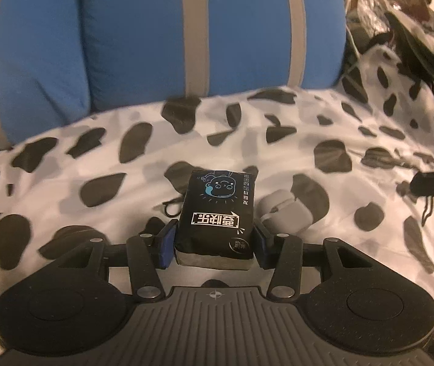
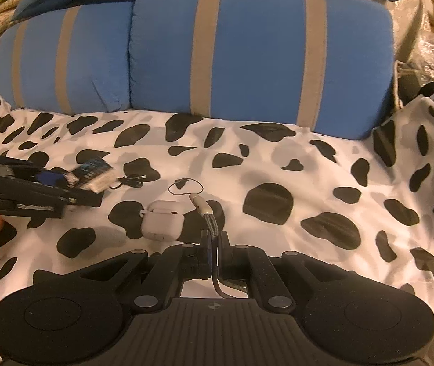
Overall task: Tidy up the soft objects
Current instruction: 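Close the left tool on the black pack while the right tool holds the grey cable, then lift the black pack with the left tool while the right tool carries the grey cable toward the box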
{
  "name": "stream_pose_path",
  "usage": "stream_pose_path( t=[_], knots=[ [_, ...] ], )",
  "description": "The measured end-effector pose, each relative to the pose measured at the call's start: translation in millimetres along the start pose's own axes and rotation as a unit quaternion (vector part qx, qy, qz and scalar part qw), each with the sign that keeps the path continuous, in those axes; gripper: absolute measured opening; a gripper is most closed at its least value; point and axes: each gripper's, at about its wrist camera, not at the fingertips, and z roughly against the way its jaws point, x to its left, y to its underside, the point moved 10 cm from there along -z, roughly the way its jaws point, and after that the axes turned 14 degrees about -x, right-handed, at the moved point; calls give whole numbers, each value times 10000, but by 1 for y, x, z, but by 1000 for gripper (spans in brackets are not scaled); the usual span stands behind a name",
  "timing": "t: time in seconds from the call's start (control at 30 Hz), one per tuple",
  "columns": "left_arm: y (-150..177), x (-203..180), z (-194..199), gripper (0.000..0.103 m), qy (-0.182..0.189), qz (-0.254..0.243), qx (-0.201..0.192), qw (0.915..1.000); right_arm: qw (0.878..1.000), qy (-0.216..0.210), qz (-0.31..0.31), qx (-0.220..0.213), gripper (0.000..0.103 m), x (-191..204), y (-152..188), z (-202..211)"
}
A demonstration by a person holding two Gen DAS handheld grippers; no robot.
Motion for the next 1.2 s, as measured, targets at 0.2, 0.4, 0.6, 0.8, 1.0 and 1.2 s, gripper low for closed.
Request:
stream_pose_path(
  t=[0.2, 0.4, 0.6, 0.8, 1.0, 1.2],
  knots=[
    [-4, -1, 33, 48, -366, 65, -204, 9991, 10000, 51, 25, -44, 6, 5, 3, 13],
    [3, -7, 59, 48, -495, 67, -261, 9984, 10000, -18, 3, -34, 6, 15, 10, 29],
    [10, -13, 82, 48, -466, 176, -334, 9982, 10000, -42, -6, -85, 6, 23, 14, 48],
    [18, -22, 104, 48, -451, 265, -387, 9979, 9999, -85, -61, -69, 6, 30, 24, 66],
    [30, -33, 121, 48, -533, 234, -336, 9977, 9999, -149, -40, -69, 6, 43, 34, 84],
    [44, -40, 139, 48, -627, 215, -266, 9974, 9998, -206, -46, -42, 6, 55, 46, 102]
  ],
)
